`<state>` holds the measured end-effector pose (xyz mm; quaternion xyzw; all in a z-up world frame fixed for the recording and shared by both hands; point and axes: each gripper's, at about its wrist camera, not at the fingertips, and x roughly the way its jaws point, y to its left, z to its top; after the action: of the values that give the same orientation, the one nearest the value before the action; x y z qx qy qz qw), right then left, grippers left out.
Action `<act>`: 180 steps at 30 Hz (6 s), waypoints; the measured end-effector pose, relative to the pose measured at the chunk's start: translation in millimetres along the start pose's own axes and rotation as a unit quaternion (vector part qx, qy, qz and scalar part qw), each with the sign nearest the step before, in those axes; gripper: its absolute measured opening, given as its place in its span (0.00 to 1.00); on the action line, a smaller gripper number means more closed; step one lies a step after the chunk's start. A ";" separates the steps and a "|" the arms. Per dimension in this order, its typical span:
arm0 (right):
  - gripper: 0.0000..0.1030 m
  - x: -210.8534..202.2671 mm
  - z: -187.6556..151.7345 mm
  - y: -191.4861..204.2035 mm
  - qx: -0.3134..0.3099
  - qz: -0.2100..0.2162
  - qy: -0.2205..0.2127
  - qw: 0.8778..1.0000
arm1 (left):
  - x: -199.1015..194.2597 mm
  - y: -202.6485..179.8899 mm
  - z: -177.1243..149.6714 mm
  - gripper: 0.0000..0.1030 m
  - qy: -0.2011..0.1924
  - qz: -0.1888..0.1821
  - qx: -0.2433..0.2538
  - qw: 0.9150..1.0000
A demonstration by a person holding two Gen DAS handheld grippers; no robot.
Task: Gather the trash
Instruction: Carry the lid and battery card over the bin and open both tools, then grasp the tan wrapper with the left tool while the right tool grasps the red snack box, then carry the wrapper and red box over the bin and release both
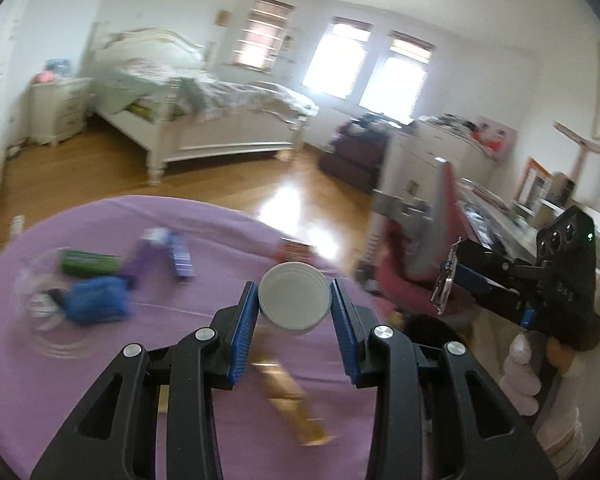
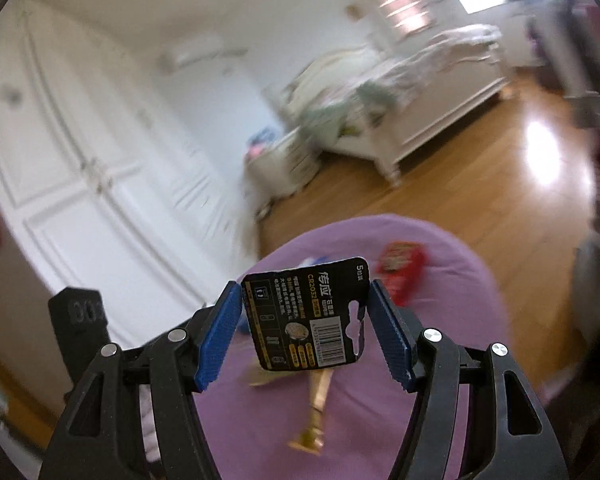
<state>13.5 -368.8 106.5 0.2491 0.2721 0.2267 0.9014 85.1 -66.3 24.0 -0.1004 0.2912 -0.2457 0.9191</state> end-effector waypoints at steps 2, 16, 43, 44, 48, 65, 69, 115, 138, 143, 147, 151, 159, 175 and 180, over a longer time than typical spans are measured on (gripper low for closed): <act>0.63 -37.6 -4.6 -27.1 0.032 -0.022 -0.031 0.999 | 12.4 -30.8 -2.9 0.35 0.001 -0.026 0.007 1.000; 0.63 -199.5 -48.4 -182.5 0.151 -0.172 -0.140 0.963 | 131.3 -211.7 -46.0 0.36 0.096 -0.178 0.079 0.976; 0.71 -214.4 -92.0 -269.5 0.245 -0.222 -0.125 0.936 | 200.9 -286.2 -101.1 0.60 0.196 -0.170 0.160 0.952; 0.71 -212.9 -91.1 -267.8 0.243 -0.222 -0.124 0.936 | 198.1 -284.8 -99.4 0.60 0.194 -0.170 0.161 0.953; 0.71 -202.8 -86.8 -253.9 0.232 -0.219 -0.115 0.941 | 178.4 -270.4 -87.8 0.65 0.177 -0.167 0.151 0.958; 0.86 -38.1 -41.0 -126.2 0.095 -0.144 0.029 0.985 | 63.4 -64.0 -41.7 0.75 0.078 -0.006 0.088 0.993; 0.86 24.8 -25.6 -80.9 0.043 -0.123 0.067 0.989 | 54.8 -6.5 -39.7 0.75 0.103 0.041 0.105 0.988; 0.55 -71.2 -44.6 -83.2 0.035 -0.096 -0.010 0.995 | 22.9 -28.1 -42.2 0.12 0.066 -0.007 0.018 0.998; 0.55 -211.6 -78.7 -206.0 0.140 -0.188 -0.113 0.966 | 148.3 -236.4 -75.6 0.12 0.144 -0.180 0.095 0.968; 0.55 -214.3 -76.4 -225.0 0.151 -0.207 -0.116 0.960 | 171.5 -247.2 -88.3 0.12 0.167 -0.183 0.101 0.964; 0.55 -214.7 -80.7 -231.0 0.155 -0.218 -0.114 0.957 | 189.5 -255.3 -98.1 0.12 0.186 -0.184 0.100 0.960; 0.55 -214.2 -86.9 -235.3 0.159 -0.226 -0.110 0.955 | 203.7 -262.0 -107.0 0.12 0.205 -0.186 0.103 0.955; 0.55 -210.1 -89.9 -247.7 0.168 -0.233 -0.107 0.952 | 220.8 -277.8 -115.4 0.12 0.224 -0.192 0.113 0.949; 0.75 -213.5 -92.0 -247.0 0.171 -0.269 -0.104 0.942 | 212.7 -274.9 -109.8 0.64 0.220 -0.160 0.122 0.954; 0.75 -205.5 -87.3 -228.5 0.157 -0.263 -0.097 0.947 | 183.7 -257.1 -95.7 0.65 0.206 -0.159 0.098 0.961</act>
<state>-130.7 -628.9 -10.3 0.3275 0.2711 -0.0896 0.9007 58.5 -384.8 -58.6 -0.0022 0.4287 -0.4318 0.7936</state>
